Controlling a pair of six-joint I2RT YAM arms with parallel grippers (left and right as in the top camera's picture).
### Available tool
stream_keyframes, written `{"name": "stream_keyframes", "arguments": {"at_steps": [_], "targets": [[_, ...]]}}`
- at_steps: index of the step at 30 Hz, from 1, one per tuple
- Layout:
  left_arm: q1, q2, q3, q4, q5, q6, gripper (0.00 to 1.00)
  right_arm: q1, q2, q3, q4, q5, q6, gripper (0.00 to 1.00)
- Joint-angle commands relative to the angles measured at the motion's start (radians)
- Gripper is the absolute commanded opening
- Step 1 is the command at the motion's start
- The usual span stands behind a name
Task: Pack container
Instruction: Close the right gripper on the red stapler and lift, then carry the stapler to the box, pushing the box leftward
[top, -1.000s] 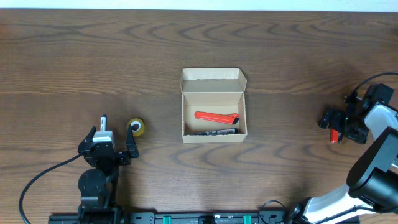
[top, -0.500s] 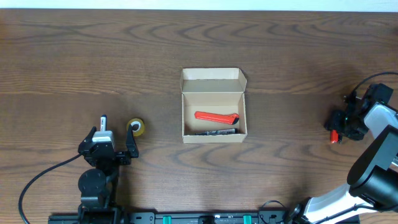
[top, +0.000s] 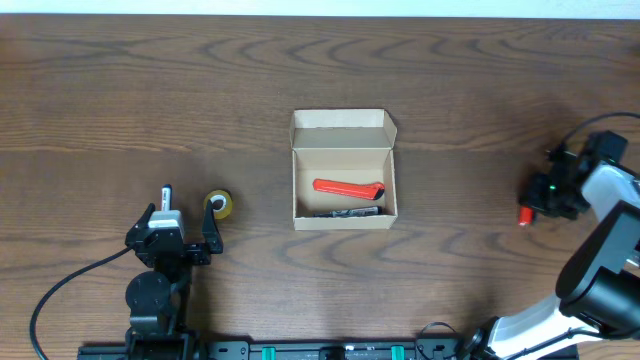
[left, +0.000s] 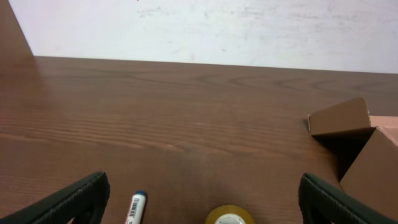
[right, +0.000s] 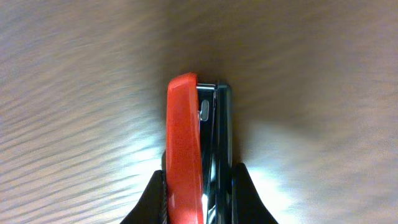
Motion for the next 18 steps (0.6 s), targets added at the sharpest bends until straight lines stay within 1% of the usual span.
{"name": "stream_keyframes", "arguments": {"at_steps": [1, 3, 4, 6, 8, 12, 16, 18], "targets": [[0.003, 0.001, -0.014, -0.047, 0.027, -0.007, 0.95, 0.124, -0.071, 0.059, -0.029, -0.094, -0.026, 0.01], [0.003, 0.001, -0.014, -0.047, 0.027, -0.007, 0.95, 0.197, -0.117, 0.106, -0.062, -0.100, -0.062, 0.01], [0.003, 0.001, -0.014, -0.047, 0.027, -0.007, 0.95, 0.264, -0.155, 0.152, -0.092, -0.108, -0.114, 0.01], [0.003, 0.001, -0.014, -0.047, 0.027, -0.007, 0.95, 0.347, -0.194, 0.206, -0.120, -0.108, -0.170, 0.01], [0.003, 0.001, -0.014, -0.047, 0.027, -0.007, 0.95, 0.457, -0.232, 0.277, -0.150, -0.108, -0.263, 0.01], [0.003, 0.001, -0.014, -0.047, 0.027, -0.007, 0.95, 0.680, -0.262, 0.394, -0.234, -0.101, -0.536, 0.01], [0.003, 0.001, -0.014, -0.047, 0.027, -0.007, 0.95, 0.858, -0.262, 0.420, -0.306, -0.032, -0.825, 0.01], [0.003, 0.001, -0.014, -0.047, 0.027, -0.007, 0.95, 0.914, -0.252, 0.420, -0.320, 0.011, -0.861, 0.01]]}}
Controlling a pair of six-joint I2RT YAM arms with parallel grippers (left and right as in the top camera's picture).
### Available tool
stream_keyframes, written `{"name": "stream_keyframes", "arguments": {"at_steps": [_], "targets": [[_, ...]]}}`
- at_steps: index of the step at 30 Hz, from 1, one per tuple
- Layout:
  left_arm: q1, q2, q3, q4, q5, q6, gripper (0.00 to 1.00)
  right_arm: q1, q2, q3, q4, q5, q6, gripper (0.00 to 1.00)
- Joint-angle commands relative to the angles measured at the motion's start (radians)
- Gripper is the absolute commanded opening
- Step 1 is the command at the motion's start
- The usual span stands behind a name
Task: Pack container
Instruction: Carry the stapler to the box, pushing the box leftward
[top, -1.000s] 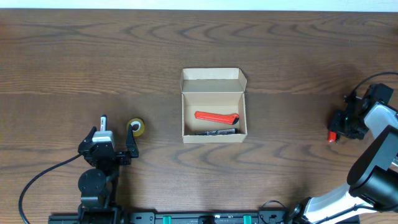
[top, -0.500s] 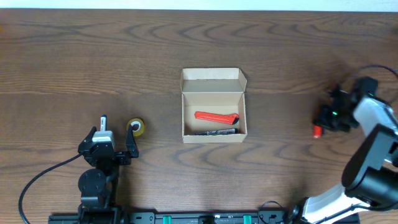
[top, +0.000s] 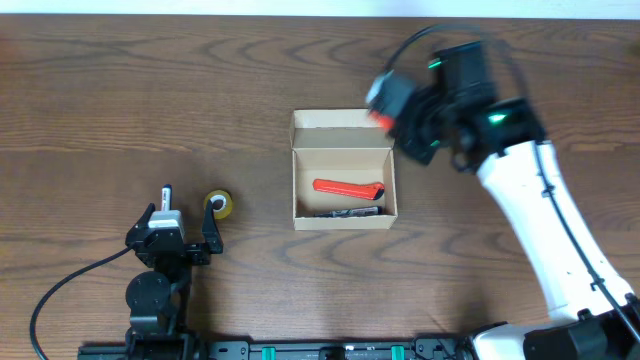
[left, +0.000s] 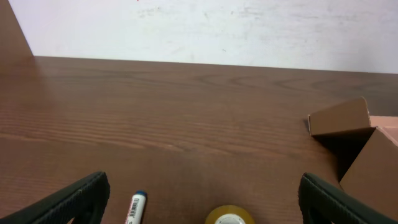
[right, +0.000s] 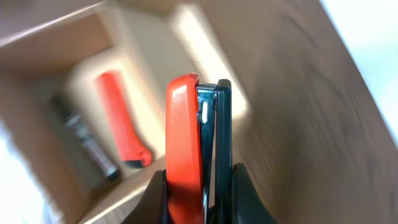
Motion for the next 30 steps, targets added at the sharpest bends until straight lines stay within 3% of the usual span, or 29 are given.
{"name": "stream_keyframes", "arguments": {"at_steps": [1, 19, 30], "targets": [[0.003, 0.001, -0.014, -0.047, 0.028, -0.007, 0.95, 0.076, 0.029, -0.001, -0.015, 0.091, -0.225, 0.01], [0.003, 0.001, -0.014, -0.046, 0.033, -0.007, 0.95, 0.138, 0.403, -0.002, -0.039, 0.061, -0.245, 0.01], [0.003, 0.001, -0.014, -0.046, 0.033, -0.004, 0.95, 0.166, 0.449, -0.001, -0.013, 0.055, -0.240, 0.01]]}}
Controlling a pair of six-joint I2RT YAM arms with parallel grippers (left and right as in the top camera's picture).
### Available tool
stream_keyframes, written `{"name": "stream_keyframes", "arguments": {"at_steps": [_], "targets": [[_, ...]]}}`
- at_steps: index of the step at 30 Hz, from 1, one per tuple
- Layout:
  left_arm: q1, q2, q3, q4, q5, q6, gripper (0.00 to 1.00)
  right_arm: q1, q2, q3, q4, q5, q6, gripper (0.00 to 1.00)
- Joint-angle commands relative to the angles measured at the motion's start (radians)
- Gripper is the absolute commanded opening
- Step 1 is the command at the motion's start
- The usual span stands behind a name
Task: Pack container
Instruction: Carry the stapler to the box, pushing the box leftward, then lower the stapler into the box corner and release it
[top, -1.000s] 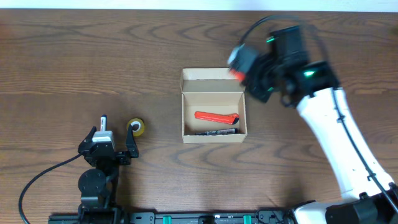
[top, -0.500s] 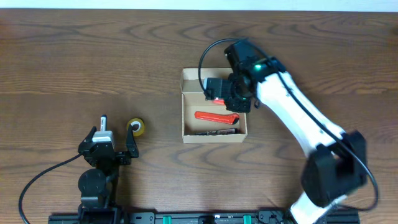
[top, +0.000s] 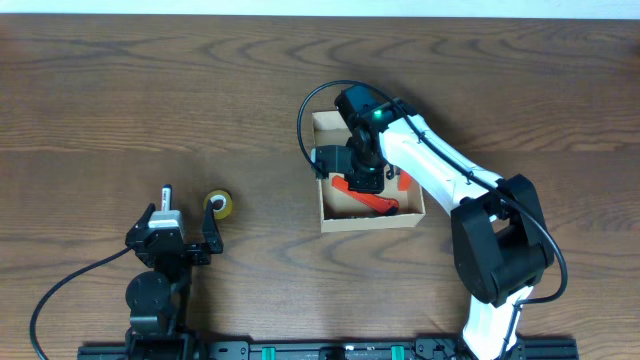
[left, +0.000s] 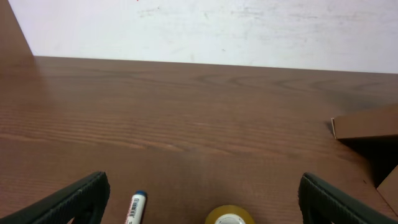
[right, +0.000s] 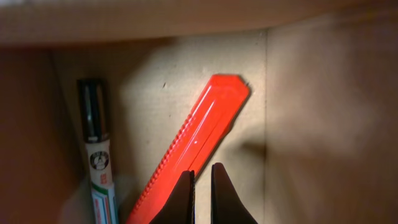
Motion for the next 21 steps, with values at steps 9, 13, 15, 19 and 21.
{"name": "stream_keyframes", "arguments": {"at_steps": [9, 13, 15, 19, 21], "targets": [[0.003, 0.001, -0.014, -0.047, 0.032, -0.003, 0.95, 0.007, -0.030, 0.019, 0.045, -0.008, 0.063, 0.01], [0.003, 0.001, -0.014, -0.047, 0.032, -0.003, 0.95, -0.003, -0.084, 0.054, 0.047, -0.008, 0.094, 0.11], [0.003, 0.001, -0.014, -0.047, 0.032, -0.003, 0.95, -0.008, -0.108, 0.068, 0.045, -0.008, 0.124, 0.11], [0.003, 0.001, -0.014, -0.047, 0.032, -0.003, 0.95, -0.027, -0.157, 0.070, 0.032, -0.003, 0.162, 0.01], [0.003, 0.001, -0.014, -0.047, 0.032, -0.004, 0.95, -0.040, -0.175, 0.070, 0.020, 0.012, 0.197, 0.01]]}}
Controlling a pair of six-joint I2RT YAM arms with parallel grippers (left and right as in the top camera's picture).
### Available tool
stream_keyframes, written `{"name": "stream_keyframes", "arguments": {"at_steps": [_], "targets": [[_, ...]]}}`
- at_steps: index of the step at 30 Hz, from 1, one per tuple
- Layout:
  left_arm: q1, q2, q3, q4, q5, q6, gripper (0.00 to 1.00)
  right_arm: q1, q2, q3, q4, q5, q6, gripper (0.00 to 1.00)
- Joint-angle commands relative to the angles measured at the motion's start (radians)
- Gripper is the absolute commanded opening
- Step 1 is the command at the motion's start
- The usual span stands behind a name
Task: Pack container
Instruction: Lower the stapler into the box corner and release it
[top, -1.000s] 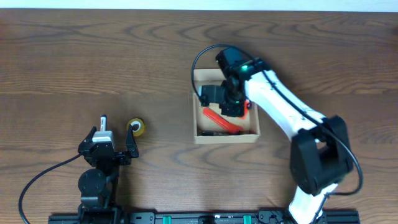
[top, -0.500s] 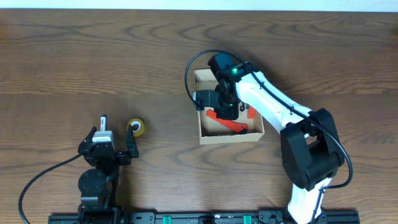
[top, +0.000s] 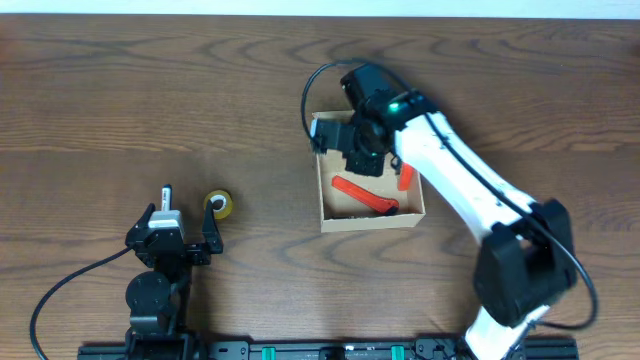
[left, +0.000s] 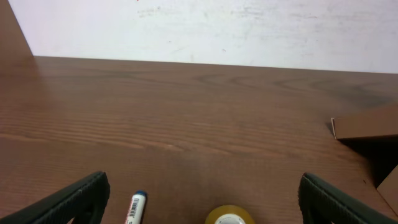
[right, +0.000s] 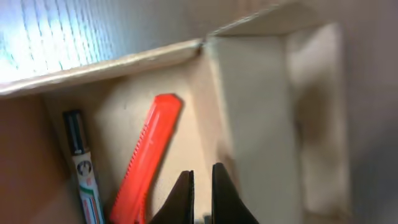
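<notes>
The open cardboard box (top: 322, 205) stands at mid table. Inside lie a red cutter (top: 362, 195), a red stapler (top: 405, 178) against the right wall, and a dark marker (right: 81, 168). The wrist view also shows the red cutter (right: 146, 158). My right gripper (top: 363, 142) hovers over the box's far end. Its jaws (right: 202, 186) are nearly together with nothing between them. Near the front left, my left gripper (left: 202, 196) stands wide open, holding nothing.
A yellow tape roll (top: 218, 205) and a white marker with a blue cap (top: 167, 195) lie just ahead of the left gripper (top: 182, 222). In the left wrist view the tape roll (left: 230, 218) and marker (left: 135, 208) sit between the fingers. The box's flap (left: 367, 127) shows at right.
My right gripper was low inside the box over the red cutter. It is now higher, over the box's far end. The box, its contents and the left arm are unchanged.
My right gripper was shut on the red stapler at the table's far right. Then it held the stapler above the box's far right corner. Then it was inside the box without it, the stapler lying by the right wall and the box shifted right. Now it stands higher.
</notes>
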Motion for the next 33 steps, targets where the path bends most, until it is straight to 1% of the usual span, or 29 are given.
{"name": "stream_keyframes", "arguments": {"at_steps": [1, 3, 4, 5, 7, 8, 9, 11, 15, 33], "targets": [[0.003, 0.001, -0.014, -0.047, 0.032, -0.003, 0.95, -0.031, -0.045, 0.018, -0.018, 0.019, 0.085, 0.01], [0.003, 0.001, -0.014, -0.047, 0.032, -0.003, 0.95, -0.050, -0.053, 0.018, -0.029, 0.045, 0.144, 0.02], [0.003, 0.001, -0.014, -0.047, 0.032, -0.003, 0.95, -0.061, -0.055, 0.018, -0.035, 0.058, 0.181, 0.05], [0.003, 0.001, -0.014, -0.047, 0.032, -0.003, 0.95, -0.071, -0.055, 0.018, -0.042, 0.065, 0.224, 0.06], [0.003, 0.001, -0.014, -0.047, 0.032, -0.003, 0.95, -0.097, -0.055, 0.018, -0.052, 0.065, 0.319, 0.06], [0.003, 0.001, -0.014, -0.047, 0.032, -0.003, 0.95, -0.112, -0.055, 0.018, -0.056, 0.065, 0.358, 0.04], [0.003, 0.001, -0.014, -0.047, 0.032, -0.003, 0.95, -0.125, -0.055, 0.018, -0.058, 0.064, 0.380, 0.02], [0.003, 0.001, -0.014, -0.047, 0.032, -0.003, 0.95, -0.154, -0.055, 0.018, -0.060, 0.064, 0.417, 0.02], [0.003, 0.001, -0.014, -0.047, 0.032, -0.003, 0.95, -0.186, -0.055, 0.018, -0.069, 0.060, 0.420, 0.01], [0.003, 0.001, -0.014, -0.047, 0.032, -0.003, 0.95, -0.219, -0.055, 0.018, -0.172, 0.061, 0.432, 0.01]]}}
